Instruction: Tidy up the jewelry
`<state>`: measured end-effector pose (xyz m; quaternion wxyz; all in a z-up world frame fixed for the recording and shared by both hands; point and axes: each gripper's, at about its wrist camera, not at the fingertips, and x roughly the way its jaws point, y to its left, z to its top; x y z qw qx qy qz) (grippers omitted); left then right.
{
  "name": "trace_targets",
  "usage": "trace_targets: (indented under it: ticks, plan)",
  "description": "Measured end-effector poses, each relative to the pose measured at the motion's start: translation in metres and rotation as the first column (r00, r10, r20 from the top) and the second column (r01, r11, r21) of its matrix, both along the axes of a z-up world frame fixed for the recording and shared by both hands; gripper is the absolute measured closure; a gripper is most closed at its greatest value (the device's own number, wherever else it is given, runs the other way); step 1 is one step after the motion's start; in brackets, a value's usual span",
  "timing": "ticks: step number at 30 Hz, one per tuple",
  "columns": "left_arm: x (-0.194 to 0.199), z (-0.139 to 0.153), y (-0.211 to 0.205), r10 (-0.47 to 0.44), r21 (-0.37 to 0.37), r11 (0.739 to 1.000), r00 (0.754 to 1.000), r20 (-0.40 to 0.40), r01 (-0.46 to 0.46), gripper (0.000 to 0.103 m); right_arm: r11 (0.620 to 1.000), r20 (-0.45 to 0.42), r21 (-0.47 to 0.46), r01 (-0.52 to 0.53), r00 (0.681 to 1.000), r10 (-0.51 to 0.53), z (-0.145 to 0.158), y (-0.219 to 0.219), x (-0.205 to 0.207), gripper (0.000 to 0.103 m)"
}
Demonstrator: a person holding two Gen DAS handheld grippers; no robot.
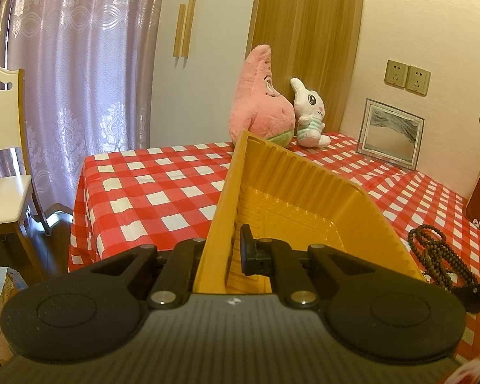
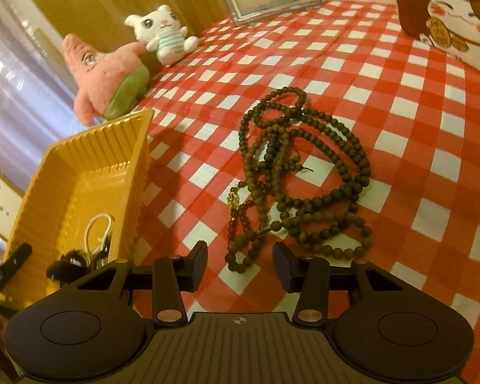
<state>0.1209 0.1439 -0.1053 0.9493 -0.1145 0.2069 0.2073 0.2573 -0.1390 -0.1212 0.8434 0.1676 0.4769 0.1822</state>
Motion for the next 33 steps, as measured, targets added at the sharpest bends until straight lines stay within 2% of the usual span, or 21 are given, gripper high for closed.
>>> trace_targets:
  ticks: [5, 6, 7, 10, 16, 24, 33]
  plan:
    - [0.000, 0.000, 0.000, 0.000, 0.000, 1.000, 1.000, 0.000, 0.000, 0.095, 0.992, -0.064, 0.075, 0.102, 0.993, -0.098, -0.008, -0.009, 0.011, 0.070]
    - [0.000, 0.000, 0.000, 0.000, 0.001, 1.000, 1.000, 0.000, 0.000, 0.095, 0.989, -0.074, 0.090, 0.117, 0.991, -0.110, -0.009, -0.012, 0.012, 0.082]
    - [0.000, 0.000, 0.000, 0.000, 0.000, 1.000, 1.000, 0.000, 0.000, 0.095, 0.987, -0.079, 0.106, 0.124, 0.990, -0.116, -0.010, -0.014, 0.014, 0.089]
    - [0.000, 0.000, 0.000, 0.000, 0.000, 1.000, 1.000, 0.001, 0.000, 0.095, 0.987, -0.052, 0.112, 0.117, 0.992, -0.112, -0.002, -0.019, 0.011, 0.096]
    - [0.000, 0.000, 0.000, -0.003, 0.001, 1.000, 1.000, 0.002, 0.003, 0.095, 0.993, 0.106, 0.097, 0.067, 0.991, -0.077, 0.040, -0.032, 0.001, 0.096]
    - [0.001, 0.001, 0.001, -0.007, 0.003, 1.000, 1.000, 0.005, 0.007, 0.095, 0.997, 0.306, 0.074, -0.005, 0.952, -0.018, 0.125, -0.051, 0.001, 0.096]
    - [0.001, 0.002, 0.000, -0.010, 0.004, 1.000, 1.000, 0.012, 0.010, 0.095, 0.995, 0.409, 0.053, -0.087, 0.911, 0.058, 0.199, -0.050, 0.014, 0.096]
